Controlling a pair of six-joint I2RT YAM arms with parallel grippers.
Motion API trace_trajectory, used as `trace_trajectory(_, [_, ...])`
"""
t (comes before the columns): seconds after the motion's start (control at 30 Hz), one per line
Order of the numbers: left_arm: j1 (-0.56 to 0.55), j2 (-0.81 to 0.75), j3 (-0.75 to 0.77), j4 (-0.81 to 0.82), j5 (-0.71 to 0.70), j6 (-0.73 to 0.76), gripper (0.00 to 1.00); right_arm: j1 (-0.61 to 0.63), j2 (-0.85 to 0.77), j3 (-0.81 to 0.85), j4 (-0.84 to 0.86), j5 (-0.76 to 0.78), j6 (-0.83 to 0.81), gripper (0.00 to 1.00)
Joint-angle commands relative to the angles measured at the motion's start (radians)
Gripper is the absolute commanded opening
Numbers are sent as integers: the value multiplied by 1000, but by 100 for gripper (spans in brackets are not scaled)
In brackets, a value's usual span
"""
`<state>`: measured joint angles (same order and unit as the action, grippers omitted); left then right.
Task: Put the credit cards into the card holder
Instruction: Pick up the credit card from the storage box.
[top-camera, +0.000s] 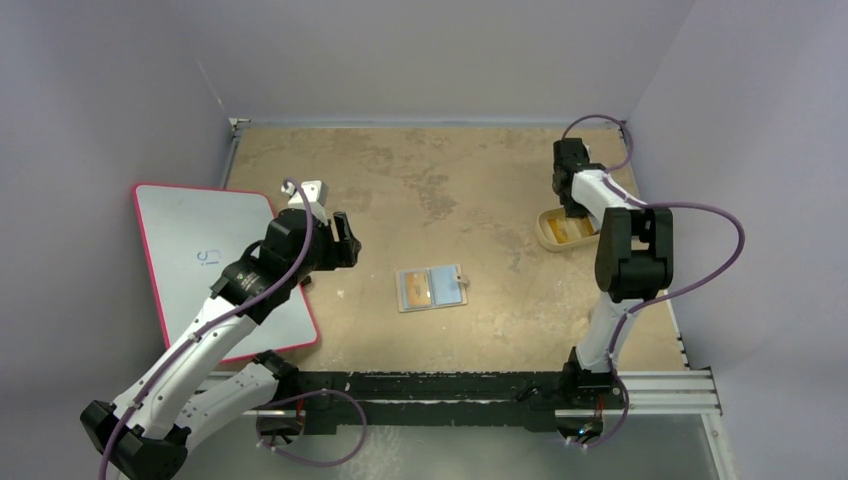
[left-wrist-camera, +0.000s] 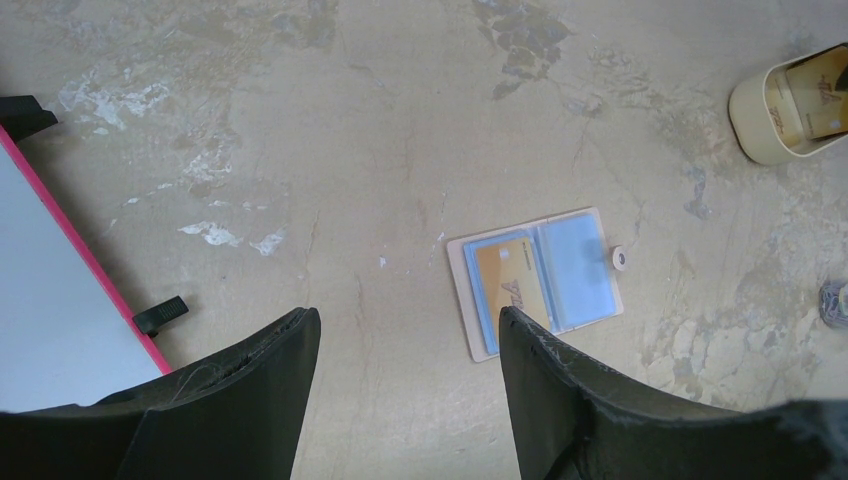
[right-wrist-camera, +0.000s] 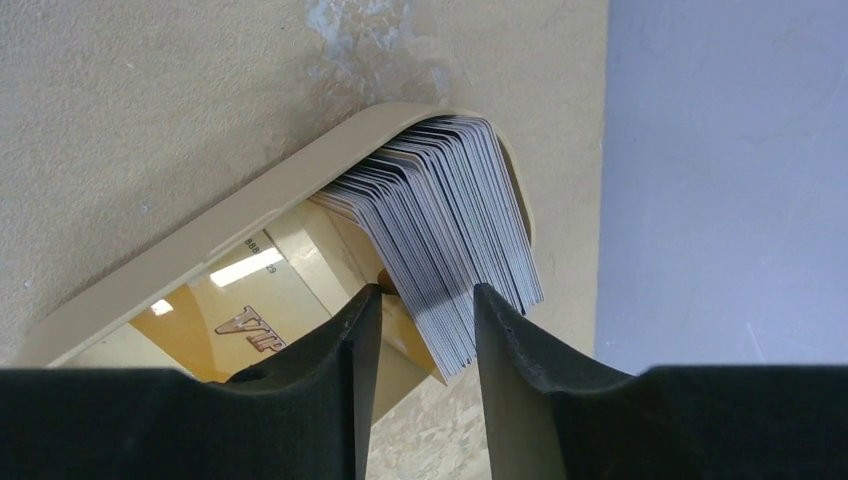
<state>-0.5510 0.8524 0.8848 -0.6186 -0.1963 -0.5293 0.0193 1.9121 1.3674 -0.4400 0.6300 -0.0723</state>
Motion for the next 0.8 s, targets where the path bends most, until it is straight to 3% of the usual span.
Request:
trace_trajectory(0.0, [-1,-13,19,25,-11,20,65,-4,-8,7,2,37,4,39])
trace_trajectory(0.5, [-1,-6,18,24,-10,19,66,-3,-36,34,-21,30,3,15])
trace_trajectory(0.77, [-1,-10,15,26,-12,10,66,60,-97,71,-126,-101,75,0])
